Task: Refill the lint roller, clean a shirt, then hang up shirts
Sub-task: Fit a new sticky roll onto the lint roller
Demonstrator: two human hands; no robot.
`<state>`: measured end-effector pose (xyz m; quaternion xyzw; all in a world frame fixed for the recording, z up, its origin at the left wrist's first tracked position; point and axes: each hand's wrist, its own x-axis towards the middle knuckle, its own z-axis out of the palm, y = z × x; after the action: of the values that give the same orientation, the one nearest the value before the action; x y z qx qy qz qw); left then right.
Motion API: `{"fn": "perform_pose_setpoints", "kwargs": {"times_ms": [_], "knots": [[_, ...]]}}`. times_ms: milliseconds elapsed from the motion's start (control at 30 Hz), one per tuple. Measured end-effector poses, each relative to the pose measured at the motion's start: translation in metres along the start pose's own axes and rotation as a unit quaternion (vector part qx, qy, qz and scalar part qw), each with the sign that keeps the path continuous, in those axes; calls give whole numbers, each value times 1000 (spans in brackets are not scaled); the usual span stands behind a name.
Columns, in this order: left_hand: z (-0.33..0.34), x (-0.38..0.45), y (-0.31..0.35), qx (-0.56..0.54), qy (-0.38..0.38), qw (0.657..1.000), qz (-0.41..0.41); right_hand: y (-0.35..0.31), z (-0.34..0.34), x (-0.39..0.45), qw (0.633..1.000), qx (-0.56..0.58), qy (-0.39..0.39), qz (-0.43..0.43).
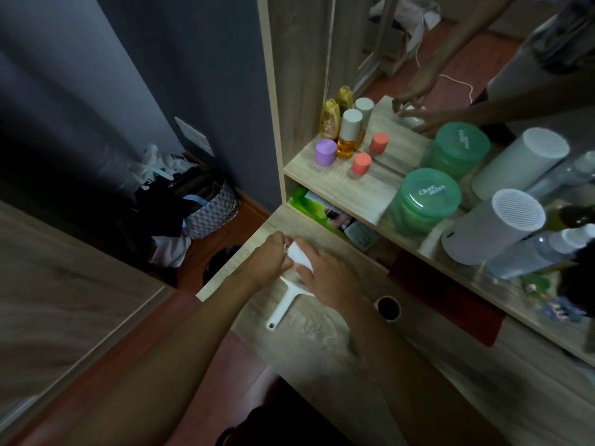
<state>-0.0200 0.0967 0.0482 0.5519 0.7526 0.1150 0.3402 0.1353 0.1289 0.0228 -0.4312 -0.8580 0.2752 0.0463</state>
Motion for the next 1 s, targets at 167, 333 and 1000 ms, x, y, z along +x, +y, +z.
{"fn": "perform_pose_setpoints", "kwargs": {"times_ms": [167, 333, 1000], "knots": [[0, 5, -1, 6, -15, 1000, -22, -10, -9, 0, 997, 57, -44, 38], [3, 5, 10, -5, -8, 1000, 3, -12, -18, 6, 975, 186, -35, 119], [32, 12, 8, -76, 126, 987, 66, -10, 1, -4, 797, 521, 116, 284]]}}
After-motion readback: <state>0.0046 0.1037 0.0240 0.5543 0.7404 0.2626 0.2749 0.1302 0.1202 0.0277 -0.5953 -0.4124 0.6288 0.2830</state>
